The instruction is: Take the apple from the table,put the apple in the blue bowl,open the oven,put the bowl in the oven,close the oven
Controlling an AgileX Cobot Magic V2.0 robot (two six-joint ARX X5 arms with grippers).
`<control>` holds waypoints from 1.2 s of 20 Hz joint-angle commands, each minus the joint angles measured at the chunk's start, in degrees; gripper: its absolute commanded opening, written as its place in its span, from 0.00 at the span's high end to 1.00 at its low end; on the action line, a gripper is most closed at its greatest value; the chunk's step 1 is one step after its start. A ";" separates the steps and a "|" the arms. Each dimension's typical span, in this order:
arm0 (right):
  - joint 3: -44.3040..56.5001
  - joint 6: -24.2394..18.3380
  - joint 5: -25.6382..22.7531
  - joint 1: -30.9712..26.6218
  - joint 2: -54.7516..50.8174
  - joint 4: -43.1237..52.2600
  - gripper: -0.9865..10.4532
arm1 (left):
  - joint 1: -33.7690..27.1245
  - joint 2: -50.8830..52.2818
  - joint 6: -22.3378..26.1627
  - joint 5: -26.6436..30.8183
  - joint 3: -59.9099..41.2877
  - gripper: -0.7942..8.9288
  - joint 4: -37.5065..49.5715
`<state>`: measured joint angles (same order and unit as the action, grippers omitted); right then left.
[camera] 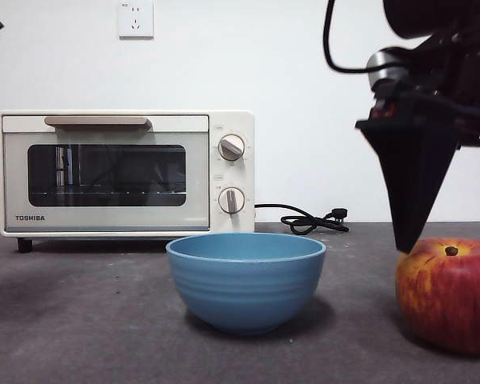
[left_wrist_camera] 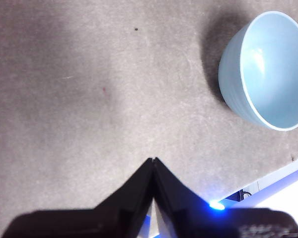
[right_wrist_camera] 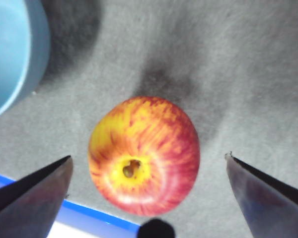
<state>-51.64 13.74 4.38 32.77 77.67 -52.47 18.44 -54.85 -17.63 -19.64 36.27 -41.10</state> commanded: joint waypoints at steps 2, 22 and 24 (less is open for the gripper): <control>0.07 1.75 -0.57 1.38 3.43 1.73 0.39 | 0.15 -0.09 -0.20 0.22 -0.13 0.92 0.07; -11.43 7.08 -3.50 7.26 5.33 -3.37 0.92 | 0.15 -0.15 -0.17 0.17 -0.13 0.92 0.28; -16.22 6.64 -1.18 8.98 5.86 -2.34 0.92 | 0.15 -0.13 -0.17 0.20 -0.13 0.92 0.52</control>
<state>-67.37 20.53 2.85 41.41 83.31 -54.98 18.46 -54.89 -17.63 -19.62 36.27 -41.01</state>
